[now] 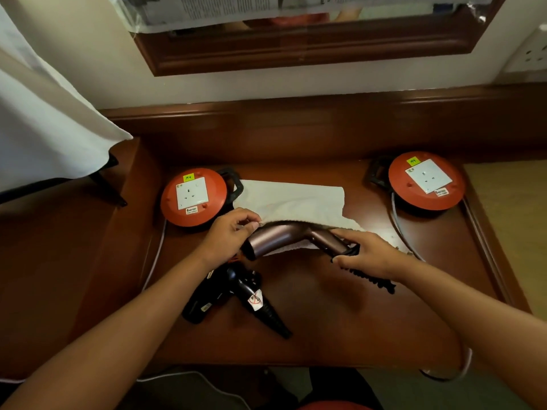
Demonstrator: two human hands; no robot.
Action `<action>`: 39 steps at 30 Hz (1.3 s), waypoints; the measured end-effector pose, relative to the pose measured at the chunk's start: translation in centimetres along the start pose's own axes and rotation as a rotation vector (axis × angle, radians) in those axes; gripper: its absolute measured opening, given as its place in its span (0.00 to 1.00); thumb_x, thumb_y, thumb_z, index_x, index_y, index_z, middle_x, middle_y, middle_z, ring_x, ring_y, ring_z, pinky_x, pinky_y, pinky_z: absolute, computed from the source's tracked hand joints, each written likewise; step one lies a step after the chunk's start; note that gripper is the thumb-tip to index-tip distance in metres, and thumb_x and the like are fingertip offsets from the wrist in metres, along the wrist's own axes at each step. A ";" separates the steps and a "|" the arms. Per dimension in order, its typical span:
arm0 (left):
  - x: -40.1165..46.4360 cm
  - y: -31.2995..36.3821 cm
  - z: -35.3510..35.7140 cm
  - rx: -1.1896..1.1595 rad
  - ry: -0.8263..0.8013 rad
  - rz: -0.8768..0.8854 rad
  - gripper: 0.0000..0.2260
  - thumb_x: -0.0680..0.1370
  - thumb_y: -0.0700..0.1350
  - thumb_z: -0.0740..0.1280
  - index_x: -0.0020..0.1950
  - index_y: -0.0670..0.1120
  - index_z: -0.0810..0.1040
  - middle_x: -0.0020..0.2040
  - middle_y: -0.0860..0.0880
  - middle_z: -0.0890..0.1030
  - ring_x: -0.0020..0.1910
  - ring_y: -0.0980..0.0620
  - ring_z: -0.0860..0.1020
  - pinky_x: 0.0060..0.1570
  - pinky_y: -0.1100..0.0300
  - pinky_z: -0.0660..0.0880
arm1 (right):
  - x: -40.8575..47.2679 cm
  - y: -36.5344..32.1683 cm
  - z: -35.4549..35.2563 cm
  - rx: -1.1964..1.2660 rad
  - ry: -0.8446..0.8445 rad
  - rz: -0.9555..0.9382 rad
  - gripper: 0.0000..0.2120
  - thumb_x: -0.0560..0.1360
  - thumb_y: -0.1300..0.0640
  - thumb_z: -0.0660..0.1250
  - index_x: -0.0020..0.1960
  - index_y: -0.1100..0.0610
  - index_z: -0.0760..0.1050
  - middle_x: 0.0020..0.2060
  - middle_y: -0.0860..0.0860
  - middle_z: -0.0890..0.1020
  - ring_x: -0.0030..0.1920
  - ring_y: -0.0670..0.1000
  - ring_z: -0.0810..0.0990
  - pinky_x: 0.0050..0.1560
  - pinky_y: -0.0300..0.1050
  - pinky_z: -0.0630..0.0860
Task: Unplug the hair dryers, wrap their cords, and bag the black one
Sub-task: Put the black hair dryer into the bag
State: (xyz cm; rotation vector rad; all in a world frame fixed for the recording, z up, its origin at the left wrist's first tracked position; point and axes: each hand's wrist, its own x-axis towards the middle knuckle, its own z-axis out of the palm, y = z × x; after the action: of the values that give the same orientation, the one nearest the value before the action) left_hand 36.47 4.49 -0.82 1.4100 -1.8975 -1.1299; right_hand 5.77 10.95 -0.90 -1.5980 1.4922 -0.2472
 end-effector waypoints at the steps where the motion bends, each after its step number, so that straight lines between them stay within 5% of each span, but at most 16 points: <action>1: 0.0 0.0 0.3 0.002 0.021 0.002 0.05 0.78 0.36 0.66 0.49 0.44 0.81 0.48 0.49 0.80 0.51 0.52 0.78 0.53 0.63 0.73 | -0.4 0.3 -0.1 0.016 0.034 0.016 0.27 0.71 0.51 0.71 0.66 0.36 0.66 0.50 0.46 0.79 0.37 0.49 0.83 0.39 0.45 0.82; 7: 0.6 0.0 3.9 0.107 0.151 0.025 0.06 0.78 0.35 0.65 0.51 0.40 0.81 0.49 0.48 0.77 0.50 0.51 0.76 0.50 0.69 0.70 | -2.6 2.2 0.8 0.029 0.212 0.206 0.32 0.71 0.49 0.71 0.71 0.38 0.62 0.41 0.46 0.80 0.30 0.48 0.81 0.30 0.44 0.79; 13: 0.2 1.0 8.8 0.203 0.058 0.121 0.06 0.78 0.36 0.64 0.50 0.39 0.81 0.47 0.45 0.79 0.45 0.53 0.75 0.41 0.69 0.67 | -2.6 4.0 4.7 0.130 0.412 0.377 0.32 0.63 0.38 0.66 0.66 0.36 0.63 0.42 0.47 0.82 0.38 0.52 0.82 0.44 0.54 0.81; 16: 0.0 1.1 10.6 0.255 -0.033 0.172 0.06 0.78 0.36 0.65 0.51 0.39 0.81 0.47 0.44 0.80 0.45 0.50 0.76 0.43 0.64 0.67 | -1.3 3.3 6.8 0.117 0.483 0.474 0.23 0.65 0.40 0.66 0.59 0.40 0.66 0.44 0.48 0.81 0.43 0.54 0.81 0.50 0.54 0.78; 21: -1.5 -0.7 11.3 0.318 -0.093 0.087 0.06 0.79 0.39 0.64 0.51 0.40 0.80 0.47 0.44 0.78 0.46 0.48 0.77 0.42 0.64 0.64 | 1.7 2.2 9.7 0.150 0.517 0.631 0.20 0.68 0.41 0.65 0.48 0.49 0.57 0.41 0.51 0.79 0.46 0.60 0.80 0.57 0.59 0.73; 26: -3.2 -2.6 11.8 0.388 -0.004 -0.071 0.05 0.79 0.43 0.64 0.53 0.43 0.77 0.50 0.47 0.76 0.49 0.49 0.75 0.43 0.59 0.70 | 3.2 0.8 10.8 0.060 0.576 0.638 0.22 0.71 0.44 0.65 0.56 0.54 0.62 0.51 0.53 0.81 0.54 0.60 0.77 0.56 0.55 0.64; 30: -4.7 -2.8 12.9 0.528 0.071 0.002 0.05 0.76 0.42 0.67 0.51 0.44 0.75 0.49 0.47 0.74 0.49 0.48 0.73 0.44 0.54 0.73 | 4.6 0.5 11.1 0.052 0.604 0.631 0.26 0.71 0.43 0.68 0.60 0.57 0.63 0.56 0.55 0.79 0.57 0.61 0.76 0.57 0.57 0.64; 35: -6.4 -3.0 14.8 0.645 -0.044 0.123 0.08 0.72 0.44 0.59 0.48 0.46 0.75 0.49 0.48 0.74 0.49 0.48 0.73 0.48 0.55 0.74 | 5.5 0.7 11.7 0.037 0.578 0.643 0.34 0.69 0.41 0.70 0.63 0.60 0.61 0.62 0.56 0.72 0.58 0.60 0.77 0.58 0.58 0.67; 39: -7.0 -3.8 15.6 0.708 -0.123 0.041 0.13 0.67 0.40 0.69 0.52 0.47 0.79 0.58 0.45 0.76 0.57 0.45 0.74 0.53 0.51 0.76 | 5.3 1.6 12.1 0.040 0.548 0.624 0.35 0.69 0.39 0.71 0.63 0.59 0.62 0.61 0.56 0.71 0.59 0.59 0.75 0.58 0.57 0.68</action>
State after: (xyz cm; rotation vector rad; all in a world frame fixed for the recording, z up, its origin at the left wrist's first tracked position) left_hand 28.31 15.60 -11.62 1.6583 -2.5481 -0.5364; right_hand 14.20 12.20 -11.09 -0.9928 2.3069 -0.3675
